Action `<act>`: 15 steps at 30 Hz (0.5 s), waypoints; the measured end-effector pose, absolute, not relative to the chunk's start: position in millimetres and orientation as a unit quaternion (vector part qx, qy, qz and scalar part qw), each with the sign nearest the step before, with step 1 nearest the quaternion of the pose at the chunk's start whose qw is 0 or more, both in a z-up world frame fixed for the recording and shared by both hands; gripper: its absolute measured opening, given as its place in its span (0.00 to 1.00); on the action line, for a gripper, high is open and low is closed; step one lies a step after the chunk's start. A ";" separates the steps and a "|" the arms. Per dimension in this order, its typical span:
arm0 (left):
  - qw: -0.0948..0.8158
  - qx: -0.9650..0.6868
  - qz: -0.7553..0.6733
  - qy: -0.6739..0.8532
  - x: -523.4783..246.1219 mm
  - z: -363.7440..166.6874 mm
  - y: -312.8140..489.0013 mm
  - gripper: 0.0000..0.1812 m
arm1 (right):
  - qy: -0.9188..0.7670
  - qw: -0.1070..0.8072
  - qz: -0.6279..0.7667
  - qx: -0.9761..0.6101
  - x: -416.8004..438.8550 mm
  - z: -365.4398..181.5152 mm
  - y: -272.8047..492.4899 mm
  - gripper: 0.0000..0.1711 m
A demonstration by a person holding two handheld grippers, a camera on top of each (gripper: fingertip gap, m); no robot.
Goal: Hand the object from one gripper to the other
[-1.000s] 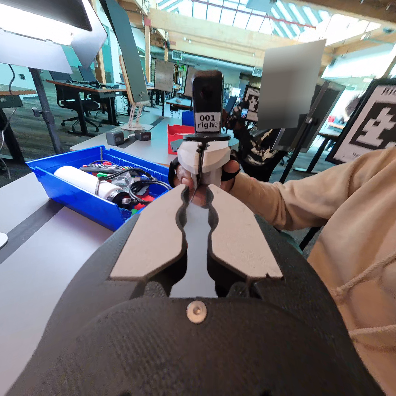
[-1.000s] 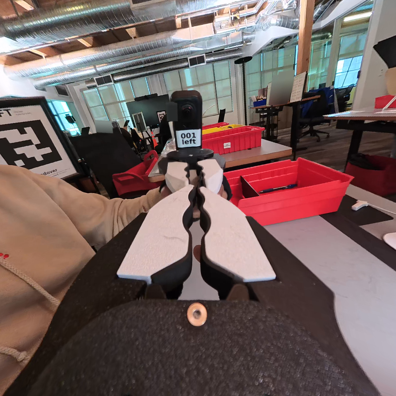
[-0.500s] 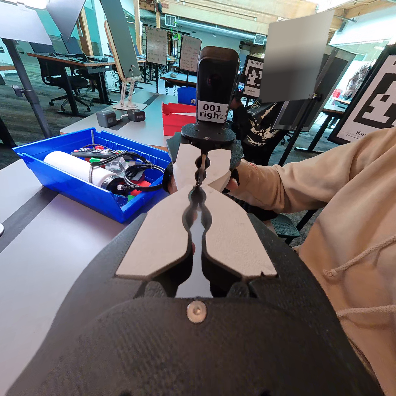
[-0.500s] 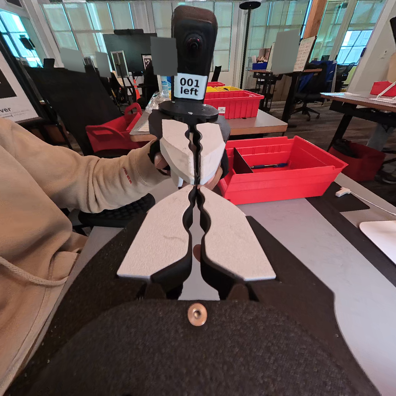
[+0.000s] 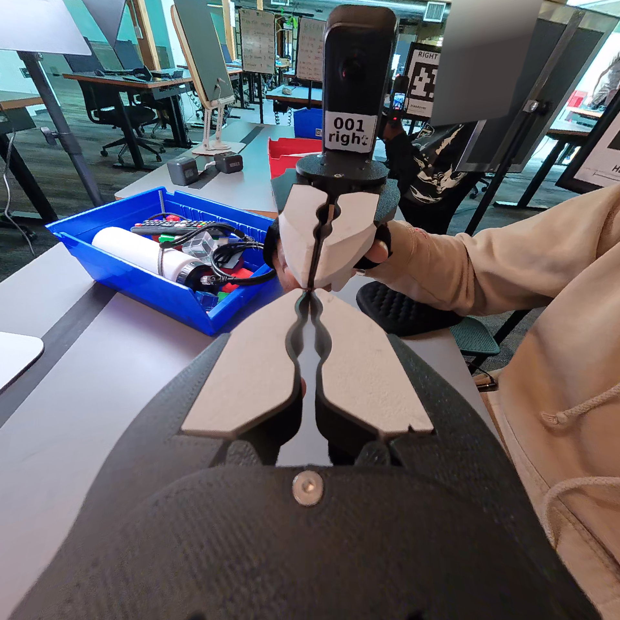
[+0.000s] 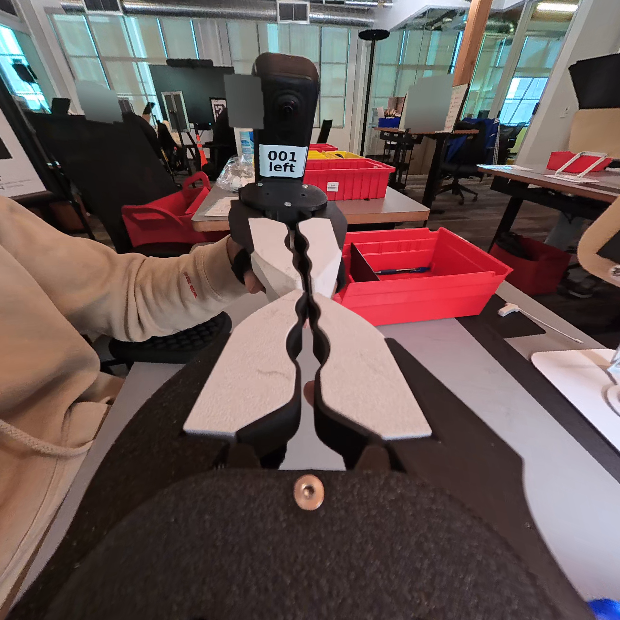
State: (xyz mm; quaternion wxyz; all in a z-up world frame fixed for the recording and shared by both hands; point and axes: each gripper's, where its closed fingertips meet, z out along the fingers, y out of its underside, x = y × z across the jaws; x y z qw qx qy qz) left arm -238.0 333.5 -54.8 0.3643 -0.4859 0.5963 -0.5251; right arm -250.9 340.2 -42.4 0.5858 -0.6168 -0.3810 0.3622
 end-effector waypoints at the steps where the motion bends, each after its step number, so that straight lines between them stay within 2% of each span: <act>1: 0.365 -0.485 -0.528 0.595 -238.3 -54.0 333.5 0.00 | -0.381 0.581 0.364 -0.621 -250.6 -43.0 340.2 0.00; 8: 0.407 -0.476 -0.547 0.556 -243.4 -37.5 346.6 0.00 | -0.357 0.608 0.371 -0.605 -229.6 -18.5 339.2 0.00; 15: 0.406 -0.474 -0.552 0.553 -249.1 -32.2 348.8 0.00 | -0.343 0.642 0.337 -0.597 -199.1 -1.8 340.6 0.00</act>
